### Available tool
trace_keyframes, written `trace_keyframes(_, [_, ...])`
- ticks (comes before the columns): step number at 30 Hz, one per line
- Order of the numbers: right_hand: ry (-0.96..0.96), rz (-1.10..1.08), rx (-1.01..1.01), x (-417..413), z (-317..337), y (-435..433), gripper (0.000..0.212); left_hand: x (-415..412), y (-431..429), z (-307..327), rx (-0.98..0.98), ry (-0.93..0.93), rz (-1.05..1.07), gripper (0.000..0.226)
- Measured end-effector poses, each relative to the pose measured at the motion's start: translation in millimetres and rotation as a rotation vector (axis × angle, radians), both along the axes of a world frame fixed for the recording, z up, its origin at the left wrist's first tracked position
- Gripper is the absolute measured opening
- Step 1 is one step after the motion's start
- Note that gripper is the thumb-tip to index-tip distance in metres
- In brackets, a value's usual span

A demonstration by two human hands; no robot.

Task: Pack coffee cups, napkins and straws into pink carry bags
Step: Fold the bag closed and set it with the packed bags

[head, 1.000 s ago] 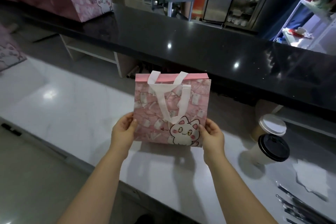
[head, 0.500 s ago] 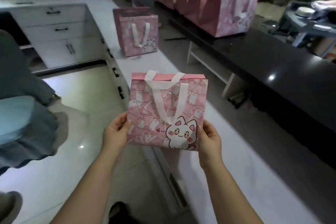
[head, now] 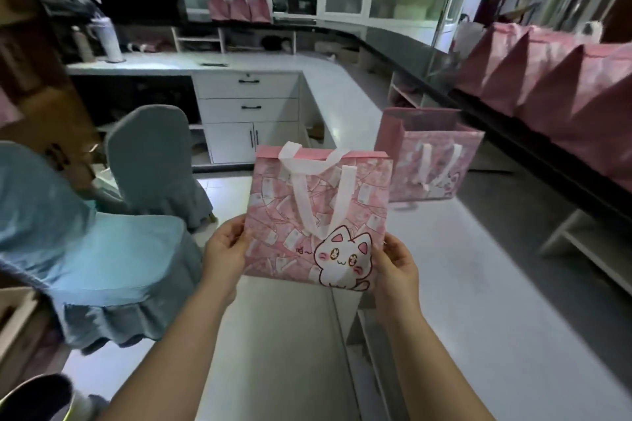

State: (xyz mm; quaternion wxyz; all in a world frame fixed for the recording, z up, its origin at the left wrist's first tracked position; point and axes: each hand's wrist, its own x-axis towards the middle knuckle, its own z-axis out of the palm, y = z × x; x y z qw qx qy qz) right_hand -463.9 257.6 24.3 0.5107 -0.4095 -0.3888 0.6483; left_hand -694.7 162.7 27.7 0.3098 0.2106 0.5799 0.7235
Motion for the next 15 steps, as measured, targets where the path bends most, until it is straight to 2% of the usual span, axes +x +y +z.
trace_keyframes(4, [-0.015, 0.008, 0.022, -70, 12, 71, 0.023, -67, 58, 6, -0.010, 0.035, 0.025, 0.026])
trace_keyframes(10, [-0.021, 0.075, 0.101, -158, 22, 199, 0.028, -146, 164, 10, 0.016, 0.013, 0.079, 0.027])
trace_keyframes(15, [-0.010, 0.168, 0.150, -233, 34, 309, 0.023, -210, 262, 29, 0.016, 0.030, 0.163, 0.033])
